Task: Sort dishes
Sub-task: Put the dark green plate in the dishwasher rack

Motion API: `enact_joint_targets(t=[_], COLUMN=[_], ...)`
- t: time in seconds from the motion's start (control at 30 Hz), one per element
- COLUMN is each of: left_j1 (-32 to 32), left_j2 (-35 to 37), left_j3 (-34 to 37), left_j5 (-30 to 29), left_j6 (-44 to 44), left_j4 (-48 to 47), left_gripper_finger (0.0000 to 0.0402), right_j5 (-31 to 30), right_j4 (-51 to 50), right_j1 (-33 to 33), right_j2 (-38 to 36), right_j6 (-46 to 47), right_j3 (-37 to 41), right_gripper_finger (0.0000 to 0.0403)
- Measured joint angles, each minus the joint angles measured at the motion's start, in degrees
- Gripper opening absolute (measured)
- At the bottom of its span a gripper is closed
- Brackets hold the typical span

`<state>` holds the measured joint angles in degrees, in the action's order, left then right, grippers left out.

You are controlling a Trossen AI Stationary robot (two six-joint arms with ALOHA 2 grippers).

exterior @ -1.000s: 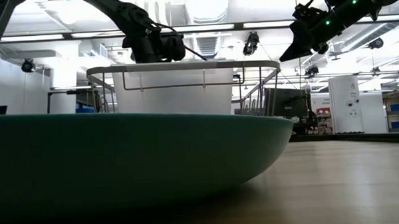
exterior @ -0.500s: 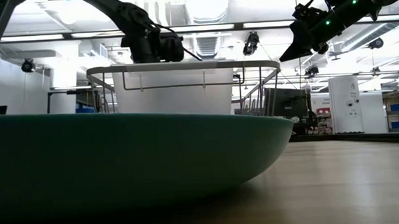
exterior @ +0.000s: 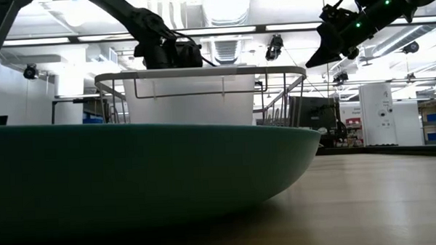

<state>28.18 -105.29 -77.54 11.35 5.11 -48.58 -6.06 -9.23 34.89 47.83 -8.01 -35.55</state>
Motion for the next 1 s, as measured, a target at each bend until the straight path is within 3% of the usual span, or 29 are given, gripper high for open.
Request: enact_joint_targets(t=[0.63,1.0], left_j1=[-1.75,-3.04], left_j2=[2.0,2.09], left_j3=[-1.36,-0.7], left_j5=[-6.86,-6.48], left_j6=[1.63,0.73], left_j4=[0.76,0.58], left_gripper_finger=[0.0231,0.0227], right_j5=[-0.01,-0.01], right_j4=[0.02,0.04], right_j1=[0.01,0.01], right_j2=[0.0,-0.02], right_j6=[0.02,0.04], right_j3=[0.0,0.0], right_gripper_finger=[0.0,0.0])
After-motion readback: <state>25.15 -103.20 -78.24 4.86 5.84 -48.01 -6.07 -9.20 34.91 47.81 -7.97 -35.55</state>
